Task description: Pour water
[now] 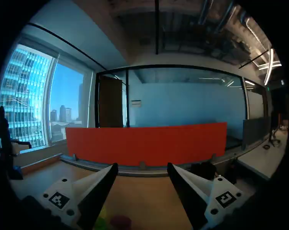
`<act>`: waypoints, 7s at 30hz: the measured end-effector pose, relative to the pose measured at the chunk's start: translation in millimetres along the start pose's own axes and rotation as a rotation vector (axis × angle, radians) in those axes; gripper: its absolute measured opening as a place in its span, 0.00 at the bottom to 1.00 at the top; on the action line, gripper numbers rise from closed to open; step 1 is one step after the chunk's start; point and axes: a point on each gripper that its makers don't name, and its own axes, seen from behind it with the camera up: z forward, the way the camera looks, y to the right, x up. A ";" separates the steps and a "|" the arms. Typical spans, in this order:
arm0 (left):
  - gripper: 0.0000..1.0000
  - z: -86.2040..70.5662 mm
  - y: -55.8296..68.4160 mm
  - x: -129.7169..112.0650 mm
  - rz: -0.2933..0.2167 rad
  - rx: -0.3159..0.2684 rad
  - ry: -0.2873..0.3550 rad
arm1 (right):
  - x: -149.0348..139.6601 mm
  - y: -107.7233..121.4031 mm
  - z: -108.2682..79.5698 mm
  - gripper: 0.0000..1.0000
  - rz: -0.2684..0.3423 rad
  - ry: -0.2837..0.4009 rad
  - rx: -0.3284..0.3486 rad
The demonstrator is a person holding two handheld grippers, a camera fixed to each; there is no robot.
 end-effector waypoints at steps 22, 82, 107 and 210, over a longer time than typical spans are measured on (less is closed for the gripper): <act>0.96 -6.7 55.1 23.0 -0.046 -0.305 0.008 | 12.3 -71.9 -19.5 0.99 -0.027 -0.011 0.321; 0.97 -21.0 103.6 -182.1 0.123 -0.608 -0.392 | -182.0 -130.0 -61.5 0.99 -0.244 -0.456 0.681; 0.97 -11.8 89.5 -280.2 0.195 -0.592 -0.575 | -281.2 -132.0 -57.2 0.99 -0.252 -0.599 0.687; 0.84 44.0 111.5 -259.8 0.139 -0.578 -0.502 | -283.5 -168.3 -1.2 0.92 -0.192 -0.515 0.685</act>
